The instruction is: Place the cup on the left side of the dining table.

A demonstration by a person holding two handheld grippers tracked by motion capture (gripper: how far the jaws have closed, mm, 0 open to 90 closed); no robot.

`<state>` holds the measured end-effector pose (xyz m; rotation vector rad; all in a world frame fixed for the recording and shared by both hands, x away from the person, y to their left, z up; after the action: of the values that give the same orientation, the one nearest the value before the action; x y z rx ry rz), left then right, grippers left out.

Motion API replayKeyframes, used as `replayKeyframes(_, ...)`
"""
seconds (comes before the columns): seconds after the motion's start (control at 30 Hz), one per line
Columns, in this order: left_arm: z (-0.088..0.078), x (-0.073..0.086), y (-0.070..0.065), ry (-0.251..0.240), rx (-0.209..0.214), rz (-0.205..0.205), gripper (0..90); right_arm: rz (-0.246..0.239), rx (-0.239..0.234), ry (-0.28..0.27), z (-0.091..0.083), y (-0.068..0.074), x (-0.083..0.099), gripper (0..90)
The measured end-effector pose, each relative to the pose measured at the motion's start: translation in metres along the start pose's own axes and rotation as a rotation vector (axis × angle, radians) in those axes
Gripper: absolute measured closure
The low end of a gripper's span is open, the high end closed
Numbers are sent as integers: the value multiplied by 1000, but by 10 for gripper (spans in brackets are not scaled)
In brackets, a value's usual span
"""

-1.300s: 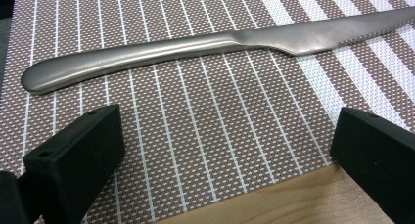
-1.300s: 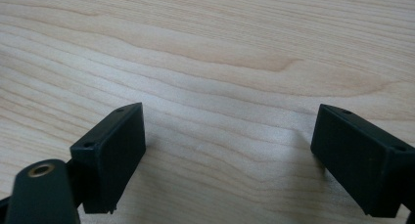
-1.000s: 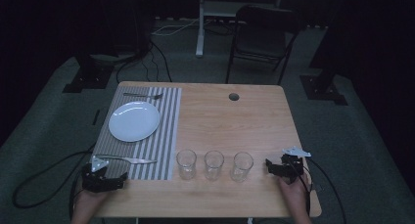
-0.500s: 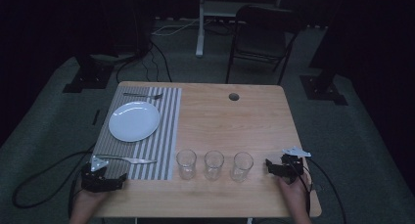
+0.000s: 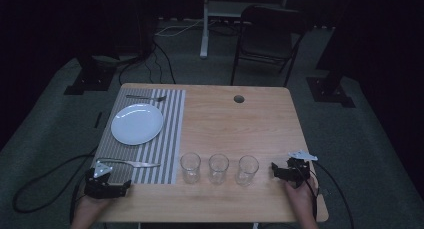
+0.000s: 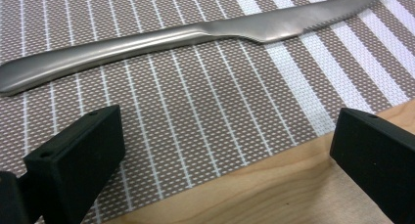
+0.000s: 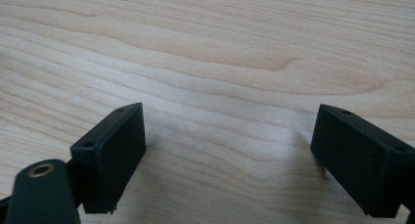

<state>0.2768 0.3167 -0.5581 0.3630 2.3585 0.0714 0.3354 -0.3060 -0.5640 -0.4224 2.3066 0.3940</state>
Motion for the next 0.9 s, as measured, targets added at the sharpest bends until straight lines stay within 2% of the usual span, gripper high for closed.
replayKeyframes(0.07, 0, 0, -2, -3, 19, 2, 3, 0, 0, 0, 0, 0, 0, 126)
replayKeyframes(0.1, -1, -1, -3, -3, 8, 8, 3, 0, 0, 0, 0, 0, 0, 126)
replayKeyframes(0.33, -2, -4, -12, -10, 46, 35, 3, 0, 0, 0, 0, 0, 0, 125)
replayKeyframes(0.37, -3, -5, -14, -15, 39, 36, 3, -1, 0, 0, 0, 0, 0, 126)
replayKeyframes(0.47, -4, -7, -18, -18, 66, 41, 3, 0, 0, 0, 0, 0, 0, 126)
replayKeyframes(0.6, -4, -9, -23, -28, 70, 56, 3, 0, 0, 0, 0, 0, 0, 125)
replayKeyframes(0.9, -6, -17, -40, -50, 138, 83, 3, 0, 0, 0, 0, 0, 0, 125)
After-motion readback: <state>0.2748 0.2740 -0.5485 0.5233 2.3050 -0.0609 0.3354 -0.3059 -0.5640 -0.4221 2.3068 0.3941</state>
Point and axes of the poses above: each handheld gripper's, and its own axes: z roughly forward along the jaws, x roughly out of its underside, y roughly to its left, the point moved 2 cm from there along z, roughly forward along the jaws, and after that the axes turned 12 degrees about -x, right-handed, at the moved point
